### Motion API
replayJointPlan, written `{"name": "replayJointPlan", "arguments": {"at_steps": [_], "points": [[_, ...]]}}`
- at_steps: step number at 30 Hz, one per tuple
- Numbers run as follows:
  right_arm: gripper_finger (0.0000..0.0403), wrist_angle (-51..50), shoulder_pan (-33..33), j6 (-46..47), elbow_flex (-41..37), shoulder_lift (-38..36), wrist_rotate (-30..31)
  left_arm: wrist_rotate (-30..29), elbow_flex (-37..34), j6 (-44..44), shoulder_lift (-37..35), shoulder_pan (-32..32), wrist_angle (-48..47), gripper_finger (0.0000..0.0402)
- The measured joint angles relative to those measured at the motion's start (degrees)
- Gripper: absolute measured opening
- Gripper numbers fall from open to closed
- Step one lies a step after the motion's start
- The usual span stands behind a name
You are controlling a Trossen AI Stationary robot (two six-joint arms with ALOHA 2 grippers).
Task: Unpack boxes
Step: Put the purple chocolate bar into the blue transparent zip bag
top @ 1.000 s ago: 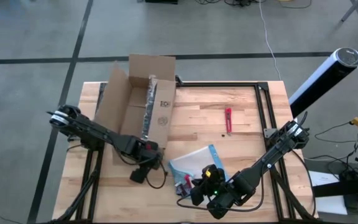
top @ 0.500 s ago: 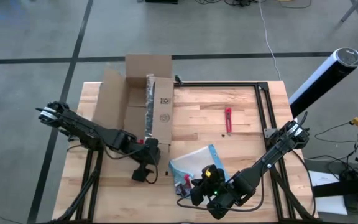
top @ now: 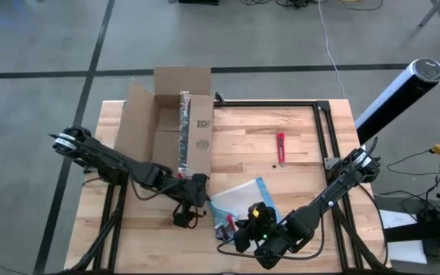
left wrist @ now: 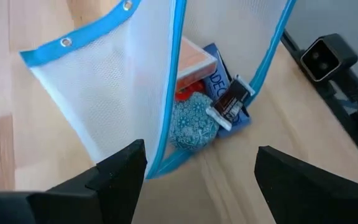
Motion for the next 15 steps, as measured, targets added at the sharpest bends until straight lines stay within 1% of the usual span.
{"name": "replayJointPlan", "arguments": {"at_steps": [3,7,9,15], "points": [[0.0000,0.01,0.02,0.00,0.00,0.00,-0.01,-0.04,0.00,0.40,2.79,0.00,2.21,0.0275],[0.0000,0.01,0.02,0.00,0.00,0.00,0.00,-4.28,0.00,-0.05,5.82,0.23,4.55,0.0275],[0.0000,0.05,0.00,0.00,0.00,0.00,0.00,-5.34,0.10,-0.06,7.09,0.35,5.97,0.0275],[0.0000,0.94,0.00,1.25,0.02,0.00,0.00,-5.53,0.24,-0.14,10.50,0.35,9.79,0.0275]]}}
